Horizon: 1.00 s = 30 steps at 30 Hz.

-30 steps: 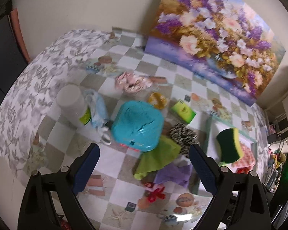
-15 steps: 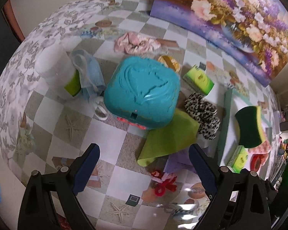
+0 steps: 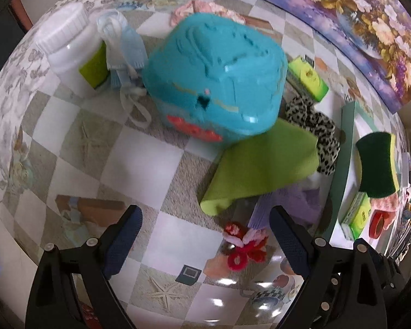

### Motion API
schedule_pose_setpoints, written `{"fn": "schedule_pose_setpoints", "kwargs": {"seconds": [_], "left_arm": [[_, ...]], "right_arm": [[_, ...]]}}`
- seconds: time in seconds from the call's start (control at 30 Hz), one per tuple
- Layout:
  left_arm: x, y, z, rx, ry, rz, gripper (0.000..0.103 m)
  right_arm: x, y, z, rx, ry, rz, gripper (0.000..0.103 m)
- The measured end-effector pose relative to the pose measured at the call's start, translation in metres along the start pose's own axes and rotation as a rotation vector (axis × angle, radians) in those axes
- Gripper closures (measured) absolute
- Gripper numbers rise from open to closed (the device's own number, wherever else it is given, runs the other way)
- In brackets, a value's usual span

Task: Organize soft objects
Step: 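Move the left tool to the pile and grasp the red-and-pink plush toy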

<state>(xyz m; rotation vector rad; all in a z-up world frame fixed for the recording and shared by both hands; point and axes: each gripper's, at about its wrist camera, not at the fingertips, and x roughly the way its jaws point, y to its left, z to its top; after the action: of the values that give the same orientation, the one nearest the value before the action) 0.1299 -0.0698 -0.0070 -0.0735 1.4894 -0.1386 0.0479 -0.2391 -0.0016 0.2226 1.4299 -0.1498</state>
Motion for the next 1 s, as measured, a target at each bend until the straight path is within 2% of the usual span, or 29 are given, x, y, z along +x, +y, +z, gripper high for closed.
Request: {"fn": "schedule_pose_setpoints", "kwargs": {"seconds": [0.23,0.5,0.63,0.8,1.0], "left_arm": [[0.008,-0.01,-0.015,0.019,0.02,-0.014,0.009],[0.023,-0.02,-0.03,0.04,0.049,0.007,0.011],[0.032,-0.029,-0.034,0.056,0.072,0.001,0.023],[0.037,-0.038,-0.034,0.073,0.075,-0.009,0.029],[0.036,-0.055,-0.034,0.109,0.058,-0.003,0.054]], "right_arm": [[-0.004,-0.011,-0.016,0.02,0.0,-0.007,0.0],[-0.008,-0.039,-0.025,0.054,-0.003,-0.003,0.0],[-0.011,-0.049,-0.025,0.065,0.001,-0.002,0.0],[-0.011,-0.056,-0.024,0.063,0.008,-0.003,0.0],[-0.008,-0.06,-0.024,0.069,0.013,-0.001,0.0]]}}
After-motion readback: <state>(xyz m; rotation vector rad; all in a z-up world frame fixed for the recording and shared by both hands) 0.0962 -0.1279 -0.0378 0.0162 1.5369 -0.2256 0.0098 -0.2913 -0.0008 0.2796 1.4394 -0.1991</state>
